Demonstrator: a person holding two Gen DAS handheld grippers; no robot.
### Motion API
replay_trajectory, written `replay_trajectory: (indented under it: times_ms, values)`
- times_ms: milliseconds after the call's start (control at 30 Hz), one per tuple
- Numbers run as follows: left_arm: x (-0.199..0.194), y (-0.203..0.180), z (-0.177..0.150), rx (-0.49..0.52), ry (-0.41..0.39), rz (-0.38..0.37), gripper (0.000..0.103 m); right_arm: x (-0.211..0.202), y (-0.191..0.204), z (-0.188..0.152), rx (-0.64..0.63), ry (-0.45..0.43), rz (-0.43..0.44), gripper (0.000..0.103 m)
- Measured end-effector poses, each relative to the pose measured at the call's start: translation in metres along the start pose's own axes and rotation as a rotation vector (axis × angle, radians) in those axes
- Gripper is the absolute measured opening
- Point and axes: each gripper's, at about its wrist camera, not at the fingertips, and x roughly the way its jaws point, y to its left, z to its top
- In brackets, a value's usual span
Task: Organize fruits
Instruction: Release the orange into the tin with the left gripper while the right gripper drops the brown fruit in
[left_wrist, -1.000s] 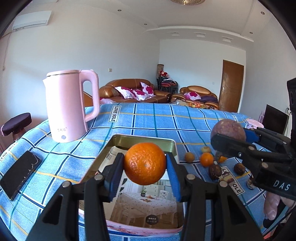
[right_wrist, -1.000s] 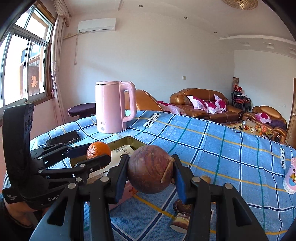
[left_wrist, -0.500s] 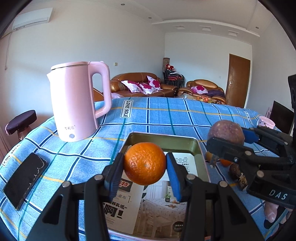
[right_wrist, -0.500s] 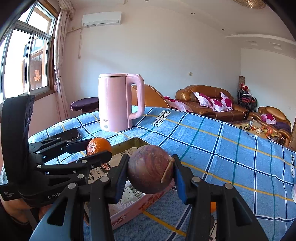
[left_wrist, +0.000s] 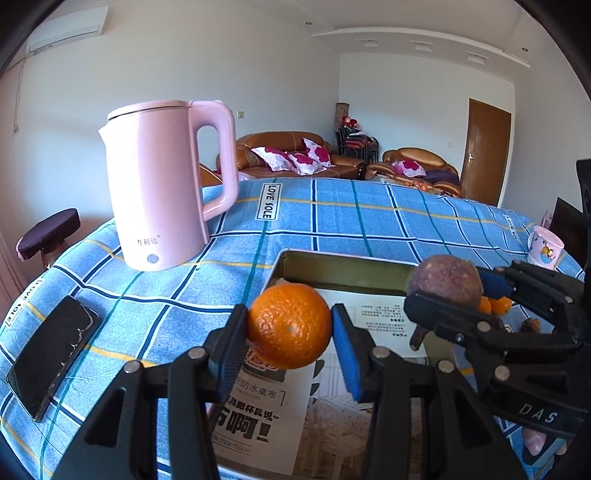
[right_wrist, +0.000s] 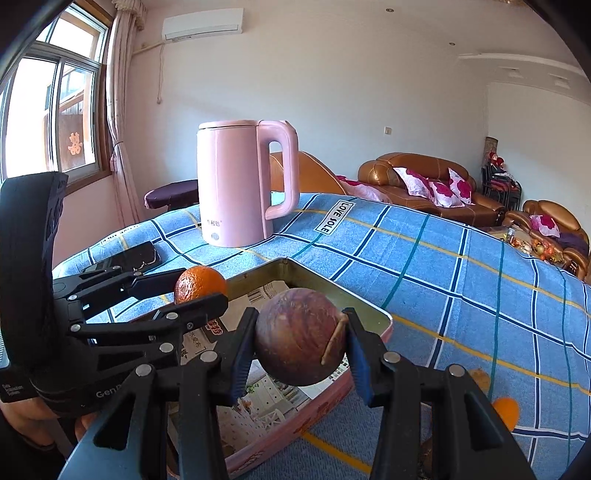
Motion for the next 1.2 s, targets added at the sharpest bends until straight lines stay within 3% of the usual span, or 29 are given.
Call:
replay_trajectory:
  times_ms: [567, 933, 1200]
  values:
    - [0.016, 0.003, 0.001, 0.006, 0.065, 0.004, 0.047, 0.021, 0.006, -0.004, -0.014, 0.056, -0.001, 0.048]
    - [0.016, 0.002, 0.001, 0.019, 0.068, 0.040, 0.049, 0.031, 0.007, -0.006, -0.018, 0.116, -0.001, 0.048]
    - [0.009, -0.003, 0.000, 0.031, 0.043, 0.071, 0.049, 0.028, 0.002, -0.007, 0.006, 0.103, -0.025, 0.051]
